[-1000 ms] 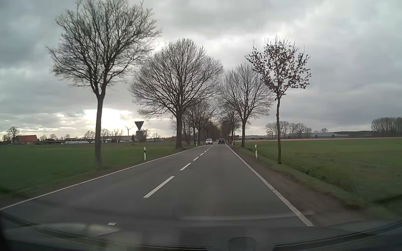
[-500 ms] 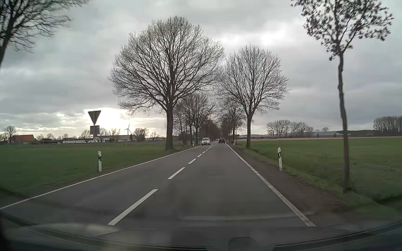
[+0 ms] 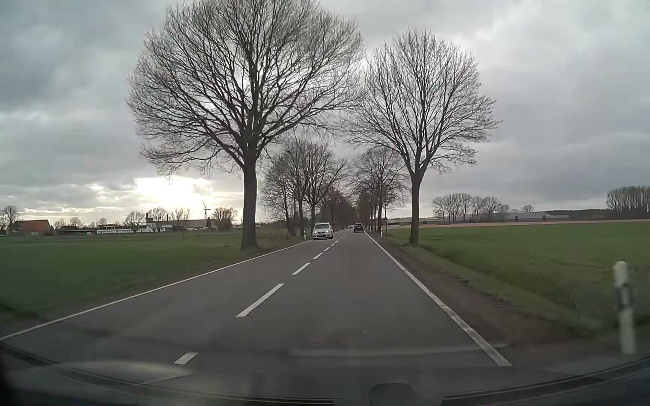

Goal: Follow the waypoints while adhering to traffic rules and regulations

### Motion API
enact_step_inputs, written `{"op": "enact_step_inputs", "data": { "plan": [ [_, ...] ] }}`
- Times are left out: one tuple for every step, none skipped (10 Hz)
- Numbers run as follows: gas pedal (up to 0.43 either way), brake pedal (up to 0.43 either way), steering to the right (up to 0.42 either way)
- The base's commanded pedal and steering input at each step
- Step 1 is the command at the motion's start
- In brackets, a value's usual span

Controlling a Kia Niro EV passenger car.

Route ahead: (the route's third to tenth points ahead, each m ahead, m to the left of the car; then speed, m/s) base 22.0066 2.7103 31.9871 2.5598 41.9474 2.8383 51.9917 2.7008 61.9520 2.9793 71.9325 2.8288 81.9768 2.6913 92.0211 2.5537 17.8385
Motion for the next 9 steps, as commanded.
{"op": "enact_step_inputs", "data": {
  "plan": [
    [0.197,0.0,0.003],
    [0.209,0.0,0.003],
    [0.209,0.0,0.003],
    [0.209,0.0,0.003],
    [0.209,0.0,0.003],
    [0.209,0.0,0.003],
    [0.209,0.0,0.003],
    [0.209,0.0,0.003],
    [0.209,0.0,0.002]
  ]
}}
